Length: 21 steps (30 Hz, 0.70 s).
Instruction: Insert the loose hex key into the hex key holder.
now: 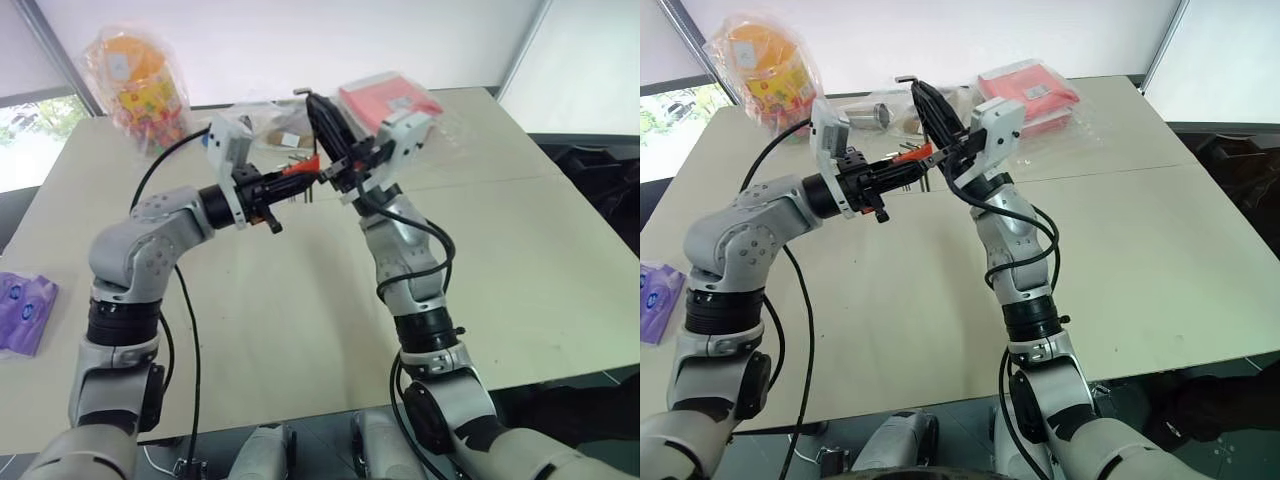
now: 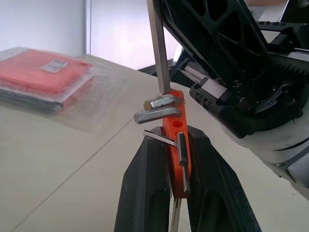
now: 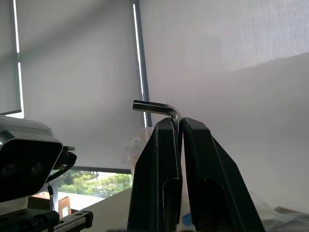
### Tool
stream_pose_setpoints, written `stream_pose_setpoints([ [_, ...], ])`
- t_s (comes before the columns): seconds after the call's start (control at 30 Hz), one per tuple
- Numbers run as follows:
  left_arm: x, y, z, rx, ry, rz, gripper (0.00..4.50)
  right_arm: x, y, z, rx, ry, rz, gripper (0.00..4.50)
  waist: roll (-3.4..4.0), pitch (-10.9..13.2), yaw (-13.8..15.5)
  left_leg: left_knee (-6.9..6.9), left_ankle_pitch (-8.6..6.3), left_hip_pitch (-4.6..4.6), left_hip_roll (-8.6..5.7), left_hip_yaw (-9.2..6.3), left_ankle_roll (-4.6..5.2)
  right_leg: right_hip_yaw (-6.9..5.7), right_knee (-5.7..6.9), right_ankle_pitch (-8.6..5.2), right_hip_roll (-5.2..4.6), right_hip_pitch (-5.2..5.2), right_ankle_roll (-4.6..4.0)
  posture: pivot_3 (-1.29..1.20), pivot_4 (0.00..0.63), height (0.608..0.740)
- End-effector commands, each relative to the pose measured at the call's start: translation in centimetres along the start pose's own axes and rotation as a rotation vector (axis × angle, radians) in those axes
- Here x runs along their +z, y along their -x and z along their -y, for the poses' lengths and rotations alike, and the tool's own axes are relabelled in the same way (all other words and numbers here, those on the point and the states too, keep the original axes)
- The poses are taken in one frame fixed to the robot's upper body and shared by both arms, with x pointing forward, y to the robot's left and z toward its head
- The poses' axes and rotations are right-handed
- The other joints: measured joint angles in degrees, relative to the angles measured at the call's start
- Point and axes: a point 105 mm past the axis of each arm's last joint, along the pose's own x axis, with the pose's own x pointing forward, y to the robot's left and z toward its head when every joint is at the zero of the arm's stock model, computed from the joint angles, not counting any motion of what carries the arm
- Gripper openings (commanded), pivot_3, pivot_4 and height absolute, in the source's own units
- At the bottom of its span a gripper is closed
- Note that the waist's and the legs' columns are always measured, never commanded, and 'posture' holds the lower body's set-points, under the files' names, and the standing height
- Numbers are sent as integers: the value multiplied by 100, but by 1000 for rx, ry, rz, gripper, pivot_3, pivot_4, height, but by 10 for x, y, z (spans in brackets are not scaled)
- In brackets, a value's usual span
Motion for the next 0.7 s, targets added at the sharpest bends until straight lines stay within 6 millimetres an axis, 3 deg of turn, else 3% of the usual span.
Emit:
stream_pose_setpoints([
  [0.03, 23, 4, 3, -5, -52, 69, 0, 13, -3, -6, 23, 17, 49, 32, 0, 0, -1, 0, 0, 0, 0, 0, 0, 0, 0, 0, 0, 0, 0, 0, 150, 740],
  [0.7, 25, 5, 0, 16, -32, 87, 0, 14, -3, -9, 41, 21, 43, 32, 0, 0, -1, 0, 0, 0, 0, 0, 0, 0, 0, 0, 0, 0, 0, 0, 150, 740],
])
